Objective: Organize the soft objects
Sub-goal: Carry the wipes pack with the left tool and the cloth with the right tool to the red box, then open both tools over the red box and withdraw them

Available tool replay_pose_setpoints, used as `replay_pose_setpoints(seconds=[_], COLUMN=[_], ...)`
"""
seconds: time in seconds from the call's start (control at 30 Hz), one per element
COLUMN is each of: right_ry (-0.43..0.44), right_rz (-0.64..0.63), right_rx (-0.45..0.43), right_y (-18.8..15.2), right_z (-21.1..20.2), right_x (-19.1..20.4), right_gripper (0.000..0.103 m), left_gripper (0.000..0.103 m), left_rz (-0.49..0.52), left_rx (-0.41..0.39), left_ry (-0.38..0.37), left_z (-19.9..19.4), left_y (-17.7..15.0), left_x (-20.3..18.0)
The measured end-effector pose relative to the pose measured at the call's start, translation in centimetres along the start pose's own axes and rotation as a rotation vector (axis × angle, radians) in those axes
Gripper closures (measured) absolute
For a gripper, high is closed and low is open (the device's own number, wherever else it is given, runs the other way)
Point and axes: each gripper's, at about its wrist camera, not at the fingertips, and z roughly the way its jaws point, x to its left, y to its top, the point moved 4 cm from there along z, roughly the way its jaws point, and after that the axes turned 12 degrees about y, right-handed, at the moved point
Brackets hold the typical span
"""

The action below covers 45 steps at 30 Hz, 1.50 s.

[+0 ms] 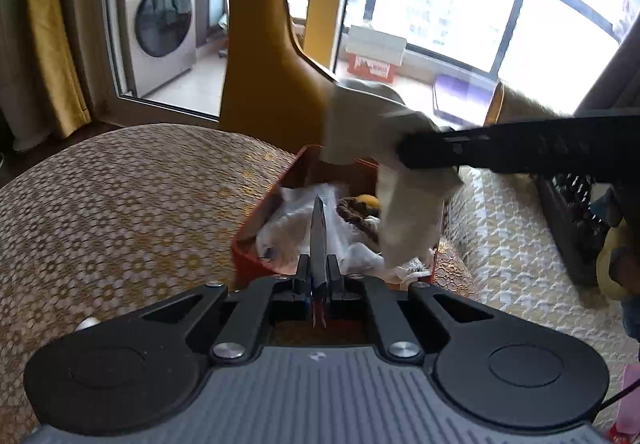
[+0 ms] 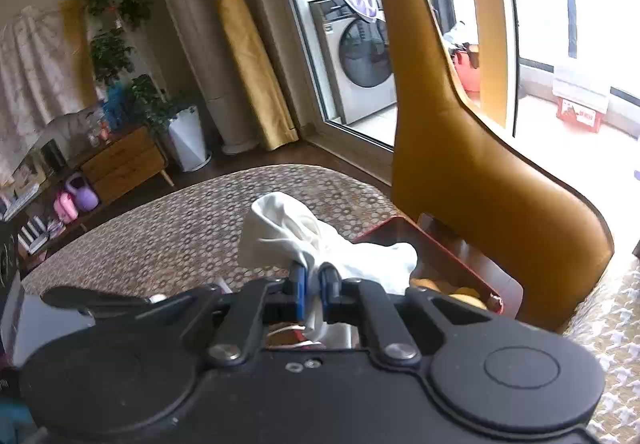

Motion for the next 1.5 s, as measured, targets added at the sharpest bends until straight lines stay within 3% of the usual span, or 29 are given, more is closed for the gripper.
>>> replay_pose_setpoints(seconds=[0.33, 0.77, 1.1, 1.27, 1.37, 1.4, 1.43, 1.5], right_ry=[0.004, -0.024, -0.054, -0.046, -0.035, -0.033, -0.030, -0.026], right_rz=[0.095, 0.209, 0.275, 0.271, 0.267, 0.266, 0.266, 0.268], right_rx=[0.037, 0.093, 0.134, 0.134, 0.127, 0.123, 0.121, 0.114], right_y=[-0.7, -3.4, -6.3, -6.4, -6.3, -6.2, -6.2, -6.0], right_z=[4.3, 7.0, 7.1, 6.4, 5.7, 5.5, 5.3, 4.9], right_x=[-4.7, -9.9, -11.2, -10.9, -10.5, -10.4, -10.3, -10.1], right_gripper=[0.094, 0.092, 0.081, 0.065, 0.059, 0.057, 0.055, 0.053], left_gripper=[0.098, 0.098, 0.097, 0.095, 0.084, 0.071, 0.050, 0.024], left_rz=[0.056, 0.083, 0.080, 0.092, 0.080, 0.075, 0.072, 0.071], left_rx=[0.090, 0.143, 0.180, 0.184, 0.190, 0.190, 0.190, 0.187], left_ry=[0.007, 0.013, 0.015, 0.022, 0.017, 0.010, 0.005, 0.006], left_z=[6.3, 10.3, 11.4, 11.4, 11.4, 11.3, 11.2, 11.1], left_y=[0.4, 0.6, -0.1, -0.3, -0.3, -0.3, -0.3, -0.3], left_x=[-3.4, -5.5, -5.8, -6.0, -5.9, -5.9, -5.9, -5.8])
